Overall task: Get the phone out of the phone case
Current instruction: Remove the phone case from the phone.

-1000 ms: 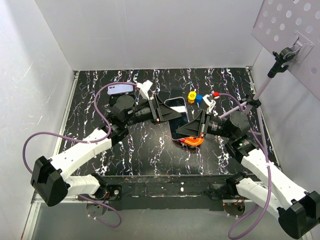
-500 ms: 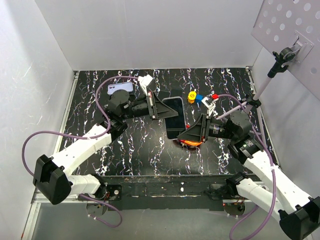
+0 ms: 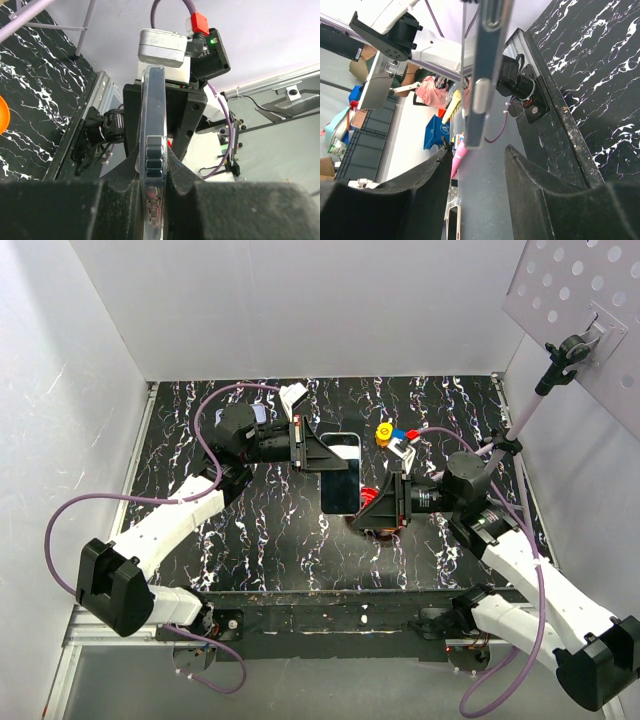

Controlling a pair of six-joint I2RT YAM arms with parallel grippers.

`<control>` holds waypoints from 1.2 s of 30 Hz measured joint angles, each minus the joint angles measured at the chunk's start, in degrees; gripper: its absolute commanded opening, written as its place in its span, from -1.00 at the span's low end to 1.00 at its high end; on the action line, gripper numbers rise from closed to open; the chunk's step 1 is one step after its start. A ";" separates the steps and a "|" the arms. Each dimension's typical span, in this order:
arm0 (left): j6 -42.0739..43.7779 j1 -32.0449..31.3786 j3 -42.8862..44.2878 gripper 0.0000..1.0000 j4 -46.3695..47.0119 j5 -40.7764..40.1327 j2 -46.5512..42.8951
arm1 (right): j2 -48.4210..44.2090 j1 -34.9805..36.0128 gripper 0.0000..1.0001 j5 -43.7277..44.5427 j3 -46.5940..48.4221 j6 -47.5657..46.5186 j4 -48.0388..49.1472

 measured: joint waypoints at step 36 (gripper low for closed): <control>-34.10 -0.09 -3.98 -1.00 42.75 9.25 2.51 | 8.09 20.04 -0.97 12.39 23.56 -30.62 -22.25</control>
